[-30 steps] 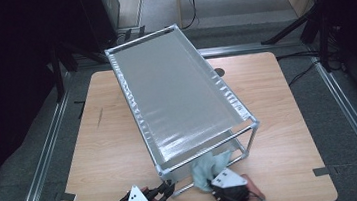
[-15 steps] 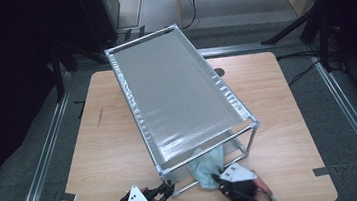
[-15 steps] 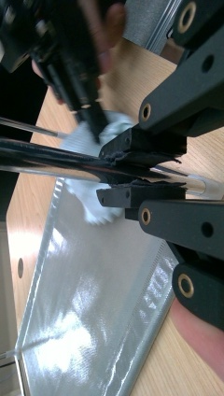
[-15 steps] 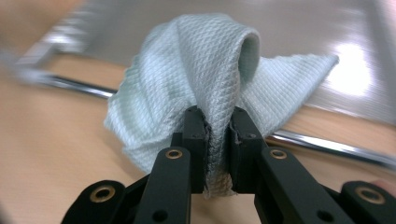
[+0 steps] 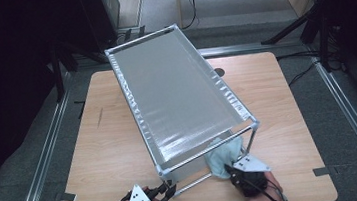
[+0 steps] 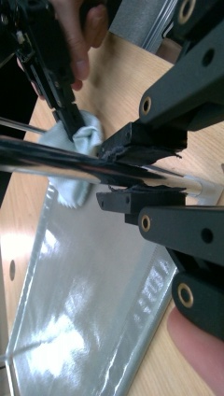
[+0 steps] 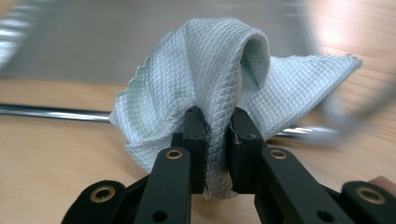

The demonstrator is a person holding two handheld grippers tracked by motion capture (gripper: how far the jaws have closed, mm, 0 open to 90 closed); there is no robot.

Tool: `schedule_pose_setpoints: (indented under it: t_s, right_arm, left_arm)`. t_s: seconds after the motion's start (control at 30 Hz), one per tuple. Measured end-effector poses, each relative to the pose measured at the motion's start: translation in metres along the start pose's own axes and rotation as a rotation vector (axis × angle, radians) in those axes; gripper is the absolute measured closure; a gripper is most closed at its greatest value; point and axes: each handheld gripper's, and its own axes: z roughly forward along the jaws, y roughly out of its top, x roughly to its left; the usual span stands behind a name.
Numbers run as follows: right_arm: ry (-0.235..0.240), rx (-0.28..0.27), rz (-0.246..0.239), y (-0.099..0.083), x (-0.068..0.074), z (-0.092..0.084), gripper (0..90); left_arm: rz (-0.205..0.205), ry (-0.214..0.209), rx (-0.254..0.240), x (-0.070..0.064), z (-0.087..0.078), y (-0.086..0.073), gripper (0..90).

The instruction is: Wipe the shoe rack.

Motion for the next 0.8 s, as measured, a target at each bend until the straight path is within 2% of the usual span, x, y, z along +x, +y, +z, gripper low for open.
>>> schedule_pose_setpoints:
  t_s: [0.07,0.1,0.13,0.23,0.3,0.37,0.47,0.5,0.53,0.57,0.6,0.67,0.7,0.73,0.8]
  right_arm:
    - [0.076,0.002,-0.042,0.002,0.027,0.004,79.7]
    - [0.101,0.003,-0.056,0.003,0.035,0.005,79.6]
    - [0.152,0.003,-0.088,0.003,0.052,0.007,79.1]
    - [0.181,0.004,-0.146,0.002,0.074,0.009,78.3]
    - [0.187,0.005,-0.152,0.003,0.076,0.009,78.0]
    - [0.194,0.011,-0.131,0.003,0.069,0.009,77.5]
    - [0.161,0.009,-0.083,0.003,0.051,0.007,74.6]
    - [0.161,0.009,-0.083,0.003,0.051,0.007,74.6]
    - [0.139,0.006,-0.072,0.003,0.044,0.006,74.3]
    - [0.088,0.01,-0.055,0.001,0.027,0.004,75.3]
    - [0.068,0.01,-0.044,0.001,0.021,0.003,76.6]
    - [-0.022,0.009,-0.053,0.0,0.006,0.0,78.5]
    - [-0.022,0.009,-0.053,0.0,0.006,0.0,78.5]
    - [-0.12,0.018,-0.077,-0.001,-0.01,-0.004,79.9]
    - [-0.117,0.021,-0.024,-0.002,-0.025,-0.006,80.8]
  left_arm:
    - [-0.004,0.014,-0.008,0.0,-0.001,0.001,78.3]
    - [-0.01,0.013,-0.012,-0.001,-0.001,0.001,78.5]
    - [-0.012,0.014,-0.016,-0.001,-0.002,0.002,77.9]
    - [-0.008,0.001,-0.033,0.0,-0.006,0.005,74.3]
    - [-0.006,0.008,-0.035,0.001,-0.009,0.005,74.9]
    - [0.002,0.003,-0.033,0.001,-0.01,0.005,77.4]
    - [0.017,0.018,-0.031,-0.002,-0.01,0.005,80.6]
    - [0.017,0.018,-0.031,-0.002,-0.01,0.005,80.8]
    - [0.018,0.019,-0.03,-0.002,-0.01,0.005,80.8]
    - [0.02,0.019,-0.03,-0.002,-0.01,0.005,81.1]
    - [0.02,0.018,-0.031,-0.002,-0.01,0.005,81.1]
    - [0.02,0.017,-0.031,-0.002,-0.01,0.005,81.2]
    - [0.02,0.017,-0.031,-0.002,-0.01,0.005,81.2]
    - [0.019,0.016,-0.031,-0.002,-0.01,0.005,81.2]
    - [0.019,0.017,-0.031,-0.002,-0.01,0.005,81.3]
